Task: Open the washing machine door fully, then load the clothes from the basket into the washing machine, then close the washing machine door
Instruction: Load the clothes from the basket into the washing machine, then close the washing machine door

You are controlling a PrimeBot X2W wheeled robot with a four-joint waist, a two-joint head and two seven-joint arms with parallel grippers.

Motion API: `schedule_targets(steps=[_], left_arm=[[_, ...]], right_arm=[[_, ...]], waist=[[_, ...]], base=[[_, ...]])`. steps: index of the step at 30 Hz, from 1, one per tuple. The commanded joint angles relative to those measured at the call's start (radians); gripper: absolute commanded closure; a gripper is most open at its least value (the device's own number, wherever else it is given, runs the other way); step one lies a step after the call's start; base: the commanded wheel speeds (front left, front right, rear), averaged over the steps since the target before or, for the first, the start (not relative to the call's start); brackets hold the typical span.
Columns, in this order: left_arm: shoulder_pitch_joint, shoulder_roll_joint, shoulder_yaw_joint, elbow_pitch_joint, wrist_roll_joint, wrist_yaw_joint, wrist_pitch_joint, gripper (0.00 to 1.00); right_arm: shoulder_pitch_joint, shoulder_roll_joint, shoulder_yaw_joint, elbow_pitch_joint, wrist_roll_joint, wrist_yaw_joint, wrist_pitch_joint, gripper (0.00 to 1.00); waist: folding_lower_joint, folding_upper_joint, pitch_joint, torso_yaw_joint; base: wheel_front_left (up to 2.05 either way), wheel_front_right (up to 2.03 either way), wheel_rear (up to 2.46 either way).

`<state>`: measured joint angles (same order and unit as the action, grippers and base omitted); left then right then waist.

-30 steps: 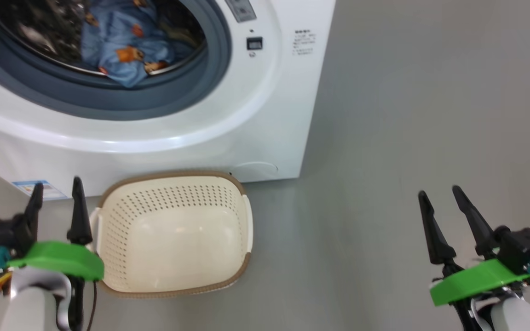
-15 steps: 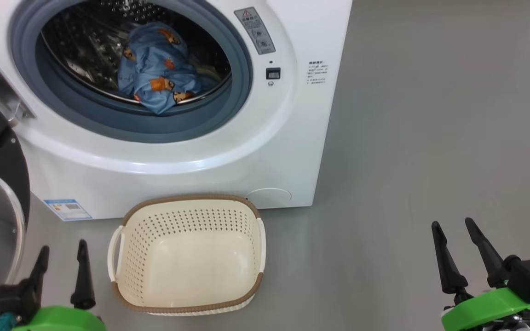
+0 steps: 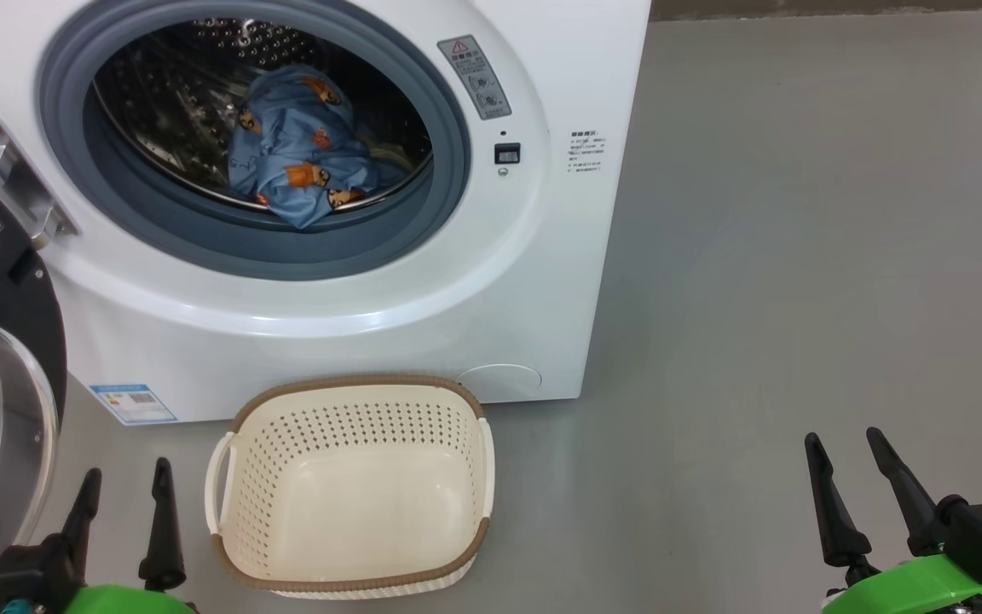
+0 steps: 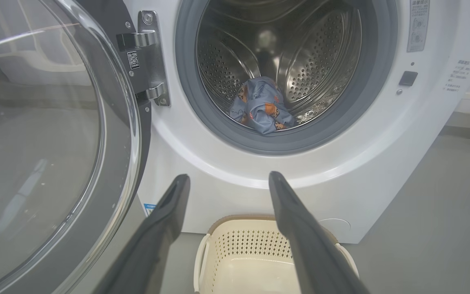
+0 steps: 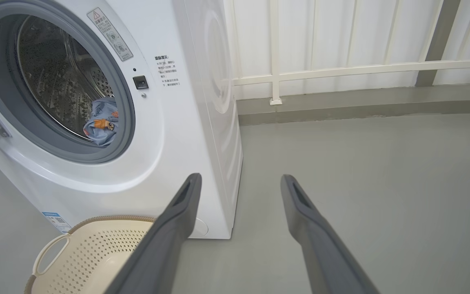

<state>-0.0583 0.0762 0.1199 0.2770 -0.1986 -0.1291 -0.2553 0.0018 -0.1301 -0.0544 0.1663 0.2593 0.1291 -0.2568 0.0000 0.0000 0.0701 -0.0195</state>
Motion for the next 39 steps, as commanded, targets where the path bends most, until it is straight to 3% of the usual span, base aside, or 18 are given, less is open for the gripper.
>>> schedule_targets(steps=[1,15,30,39], left_arm=[[-0.003,0.014,0.038,-0.031,0.001,-0.002,-0.006,0.0],[-0.003,0.02,0.027,-0.033,0.001,-0.002,-0.006,0.0],[0.001,0.026,0.011,-0.035,-0.017,-0.002,-0.006,0.0],[0.002,0.025,0.015,-0.042,-0.016,-0.002,-0.006,0.0]], right_arm=[[-0.007,-0.011,0.021,-0.026,0.008,0.002,-0.005,0.0],[-0.016,-0.007,0.023,-0.023,0.01,0.002,-0.005,0.0],[-0.015,-0.006,0.022,-0.024,0.01,0.002,-0.005,0.0],[-0.016,-0.007,0.018,-0.026,0.01,0.002,-0.005,0.0]], waist=[[0.0,0.0,0.0,-0.001],[0.0,0.0,0.009,-0.002],[0.0,0.0,0.011,0.002],[0.0,0.0,0.013,0.006]], base=[[0.0,0.0,0.0],[-0.09,0.09,0.0],[-1.2,1.2,0.01],[-0.34,0.34,0.0]])
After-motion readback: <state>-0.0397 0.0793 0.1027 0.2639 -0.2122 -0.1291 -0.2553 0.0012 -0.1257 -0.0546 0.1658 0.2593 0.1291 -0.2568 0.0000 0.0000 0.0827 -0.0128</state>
